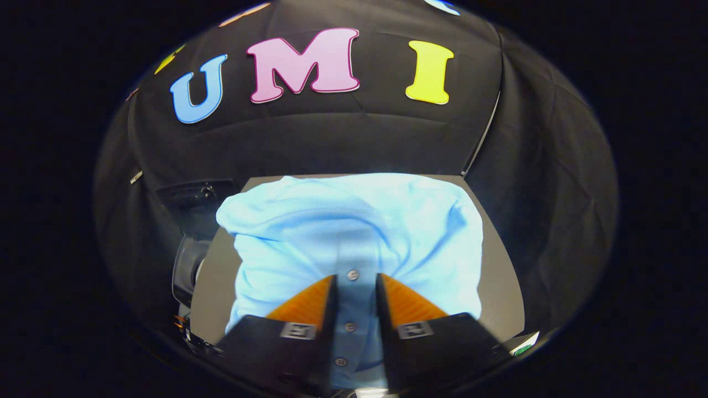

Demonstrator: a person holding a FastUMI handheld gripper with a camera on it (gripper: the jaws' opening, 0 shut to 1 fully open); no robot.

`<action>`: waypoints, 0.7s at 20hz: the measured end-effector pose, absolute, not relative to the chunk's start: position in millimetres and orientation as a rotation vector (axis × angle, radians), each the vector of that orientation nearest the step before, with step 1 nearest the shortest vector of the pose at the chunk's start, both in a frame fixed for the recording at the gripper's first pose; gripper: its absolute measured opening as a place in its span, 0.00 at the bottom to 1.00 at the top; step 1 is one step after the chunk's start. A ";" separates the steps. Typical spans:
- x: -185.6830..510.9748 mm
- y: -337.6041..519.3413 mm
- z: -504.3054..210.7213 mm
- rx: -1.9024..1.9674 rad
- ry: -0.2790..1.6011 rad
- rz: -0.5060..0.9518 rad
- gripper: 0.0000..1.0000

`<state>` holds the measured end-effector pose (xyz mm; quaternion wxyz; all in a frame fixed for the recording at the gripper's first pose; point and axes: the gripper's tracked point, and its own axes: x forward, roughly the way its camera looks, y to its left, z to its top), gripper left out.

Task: Put the clothes into the washing machine and then close the washing machine lid.

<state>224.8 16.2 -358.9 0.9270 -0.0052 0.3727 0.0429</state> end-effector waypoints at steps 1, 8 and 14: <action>226.8 17.0 -363.9 -0.005 0.762 0.094 0.36; 228.0 21.0 -314.2 0.082 0.706 0.099 0.06; 222.8 66.0 -235.3 0.069 0.611 0.144 0.06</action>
